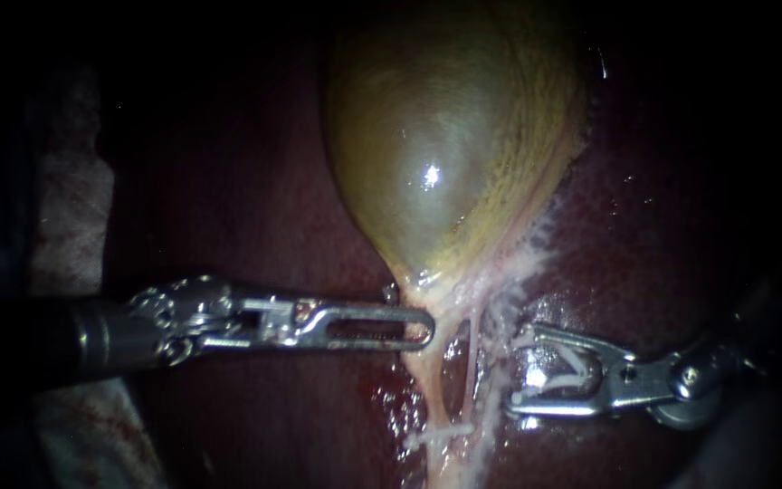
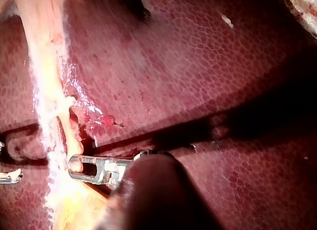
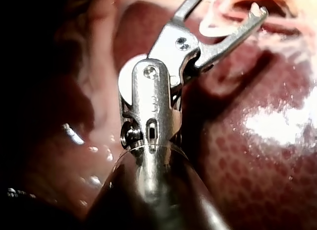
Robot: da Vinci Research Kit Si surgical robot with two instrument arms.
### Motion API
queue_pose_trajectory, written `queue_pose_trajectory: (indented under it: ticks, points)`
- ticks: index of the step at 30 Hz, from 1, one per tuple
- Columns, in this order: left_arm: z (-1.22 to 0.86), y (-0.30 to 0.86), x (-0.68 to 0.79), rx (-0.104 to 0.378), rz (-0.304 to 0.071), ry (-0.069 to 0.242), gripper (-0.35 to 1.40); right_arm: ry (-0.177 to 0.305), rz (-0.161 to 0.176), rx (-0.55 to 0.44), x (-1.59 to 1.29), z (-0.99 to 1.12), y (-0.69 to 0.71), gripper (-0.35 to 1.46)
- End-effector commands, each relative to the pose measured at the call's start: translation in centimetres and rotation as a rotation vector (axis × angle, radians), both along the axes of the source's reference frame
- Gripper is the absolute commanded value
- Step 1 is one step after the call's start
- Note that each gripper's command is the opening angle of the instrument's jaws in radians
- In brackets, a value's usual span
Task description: Clipping second clip left tube
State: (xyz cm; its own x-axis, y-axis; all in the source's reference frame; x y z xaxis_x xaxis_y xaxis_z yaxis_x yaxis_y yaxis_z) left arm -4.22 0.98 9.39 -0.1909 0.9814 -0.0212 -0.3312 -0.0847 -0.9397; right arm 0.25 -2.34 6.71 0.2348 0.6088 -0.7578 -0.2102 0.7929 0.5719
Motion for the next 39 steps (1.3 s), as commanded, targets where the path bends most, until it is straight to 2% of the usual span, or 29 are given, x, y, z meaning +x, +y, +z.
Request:
queue_pose_trajectory:
  ticks: [1,7,13,24,34,39]
  points:
    - [-0.01,0.00,-0.01,0.001,0.002,0.002,-0.35,0.005,0.001,0.021,0.02,0.01,-0.01,0.60]
    - [-0.05,0.00,-0.02,0.003,0.002,0.001,-0.35,0.008,-0.019,0.111,0.19,0.08,-0.09,0.60]
    - [-0.09,0.01,-0.02,0.006,0.002,0.002,-0.35,0.023,-0.022,0.175,0.39,0.17,-0.16,0.59]
    - [-0.17,0.03,-0.04,0.010,0.000,0.002,-0.35,0.021,-0.010,0.187,0.50,0.47,-0.20,0.59]
    - [-0.22,0.03,-0.06,0.012,-0.001,0.003,-0.35,0.017,-0.001,0.188,0.56,0.60,-0.20,0.59]
    - [-0.24,0.03,-0.07,0.014,-0.001,0.003,-0.35,0.009,-0.010,0.188,0.60,0.66,-0.22,0.58]
